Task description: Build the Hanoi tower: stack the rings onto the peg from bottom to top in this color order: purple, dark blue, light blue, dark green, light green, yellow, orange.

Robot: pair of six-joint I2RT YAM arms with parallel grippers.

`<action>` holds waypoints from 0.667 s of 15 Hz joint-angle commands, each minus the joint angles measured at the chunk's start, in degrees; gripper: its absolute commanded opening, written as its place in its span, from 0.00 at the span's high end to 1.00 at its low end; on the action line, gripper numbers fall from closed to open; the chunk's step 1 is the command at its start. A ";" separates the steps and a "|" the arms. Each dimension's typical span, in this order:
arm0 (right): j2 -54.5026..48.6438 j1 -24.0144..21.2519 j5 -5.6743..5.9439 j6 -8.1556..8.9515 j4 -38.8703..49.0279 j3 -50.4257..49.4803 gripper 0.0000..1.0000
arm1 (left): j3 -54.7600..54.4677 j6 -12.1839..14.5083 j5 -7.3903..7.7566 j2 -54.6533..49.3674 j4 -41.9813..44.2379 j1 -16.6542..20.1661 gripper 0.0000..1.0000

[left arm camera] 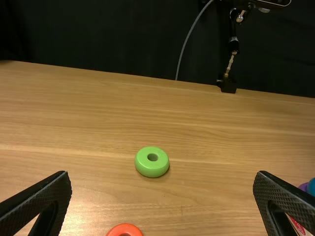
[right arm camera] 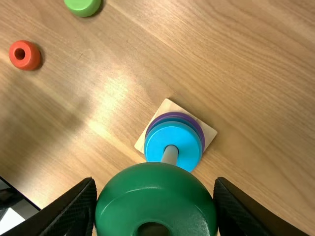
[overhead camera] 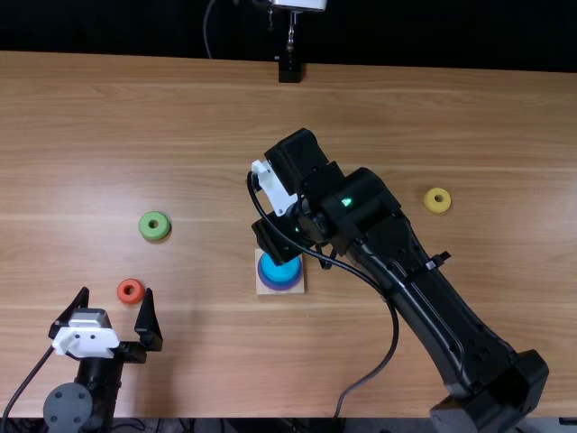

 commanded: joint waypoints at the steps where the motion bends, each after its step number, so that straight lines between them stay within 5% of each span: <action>1: 1.07 0.42 -0.53 0.43 0.32 0.87 1.00 | -1.85 0.47 0.89 -0.67 0.03 0.37 0.00; 2: 1.24 0.42 -0.53 0.43 0.32 1.22 0.83 | -1.85 0.47 0.89 -0.67 -0.07 0.37 0.00; 4: 1.51 0.42 0.32 0.22 -0.32 1.13 0.01 | -1.85 0.47 0.89 -0.67 -0.07 0.37 0.00; 10: 1.51 -0.02 0.00 0.64 1.37 1.66 0.00 | -1.85 0.47 0.89 -0.67 -0.07 0.37 0.00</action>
